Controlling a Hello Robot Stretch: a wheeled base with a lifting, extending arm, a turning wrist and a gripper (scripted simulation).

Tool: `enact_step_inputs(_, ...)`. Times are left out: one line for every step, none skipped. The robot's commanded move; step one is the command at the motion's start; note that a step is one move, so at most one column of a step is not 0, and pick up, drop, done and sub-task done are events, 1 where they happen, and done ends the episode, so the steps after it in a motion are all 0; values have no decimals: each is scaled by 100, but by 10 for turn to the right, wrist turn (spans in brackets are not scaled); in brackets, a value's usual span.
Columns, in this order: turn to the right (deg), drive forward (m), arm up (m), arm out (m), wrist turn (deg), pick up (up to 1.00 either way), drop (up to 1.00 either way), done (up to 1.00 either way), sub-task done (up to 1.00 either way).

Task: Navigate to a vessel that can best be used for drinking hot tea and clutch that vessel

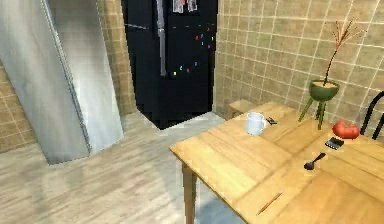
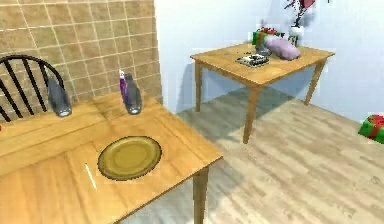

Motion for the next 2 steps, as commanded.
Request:
enact_step_inputs(0,30,0,0,0,0,0,0,0)
enact_step_inputs(-450,0,0,0,0,0,0,0,0)
